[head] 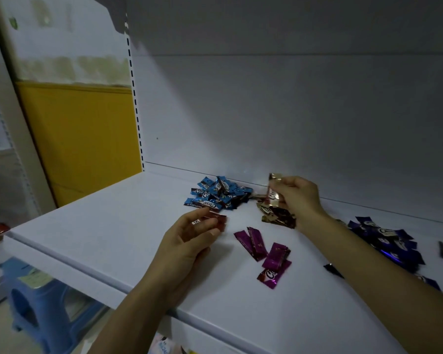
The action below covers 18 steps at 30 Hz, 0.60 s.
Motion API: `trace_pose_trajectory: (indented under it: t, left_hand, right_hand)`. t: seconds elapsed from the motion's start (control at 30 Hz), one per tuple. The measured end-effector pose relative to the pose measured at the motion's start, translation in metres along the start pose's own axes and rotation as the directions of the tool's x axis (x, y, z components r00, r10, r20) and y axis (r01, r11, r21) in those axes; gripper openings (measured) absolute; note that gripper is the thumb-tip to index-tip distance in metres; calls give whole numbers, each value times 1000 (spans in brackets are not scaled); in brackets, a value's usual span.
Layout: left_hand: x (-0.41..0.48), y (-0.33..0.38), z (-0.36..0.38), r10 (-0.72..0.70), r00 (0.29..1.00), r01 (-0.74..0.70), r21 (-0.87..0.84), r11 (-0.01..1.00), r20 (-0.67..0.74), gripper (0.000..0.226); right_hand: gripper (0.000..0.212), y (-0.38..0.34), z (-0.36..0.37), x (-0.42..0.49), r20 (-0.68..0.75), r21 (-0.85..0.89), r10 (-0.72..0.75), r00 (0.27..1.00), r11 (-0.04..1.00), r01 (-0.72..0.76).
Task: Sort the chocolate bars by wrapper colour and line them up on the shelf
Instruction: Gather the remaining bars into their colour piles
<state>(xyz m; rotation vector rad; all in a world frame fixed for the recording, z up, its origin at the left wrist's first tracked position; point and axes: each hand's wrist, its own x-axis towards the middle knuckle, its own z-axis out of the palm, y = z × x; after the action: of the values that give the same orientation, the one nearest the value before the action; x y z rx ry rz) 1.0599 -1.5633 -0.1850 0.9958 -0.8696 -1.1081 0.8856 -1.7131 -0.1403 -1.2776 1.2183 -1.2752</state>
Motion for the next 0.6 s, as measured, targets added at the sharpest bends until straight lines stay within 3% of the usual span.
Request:
trace_pose_trajectory:
  t: [0.13,0.23,0.37,0.43,0.5,0.57,0.6]
  left_hand:
    - [-2,3,1,31,997,-33,27,999,73,48]
    - [-4,2,3,43,996,-49,73,996,83,43]
    - [-3,2,3,53,998,-55,41,998,28,26]
    - [-1,2,4,22,999,-25,-64,998,-38,24]
    - [1,2,3,-37,995,23,-148,989,-95,30]
    - [3,3,1,-91,989,60,-245,968,-115,42]
    - [4,3,0,-104,989,70,-288,955,-104,46]
  right_hand:
    - [17,14,-21,26,-95,-332,-203,975,930,161]
    - [26,25,-26,32,-62,-547,-278,959,813,200]
    - [24,27,-19,23,14,-731,-411,911,617,290]
    - [20,18,-5,8,142,-670,-463,875,605,429]
    - [21,7,15,-19,326,-491,-443,835,676,550]
    - [15,-2,33,-50,514,-348,-460,724,659,666]
    - [9,-5,38,-63,594,-301,-498,632,591,749]
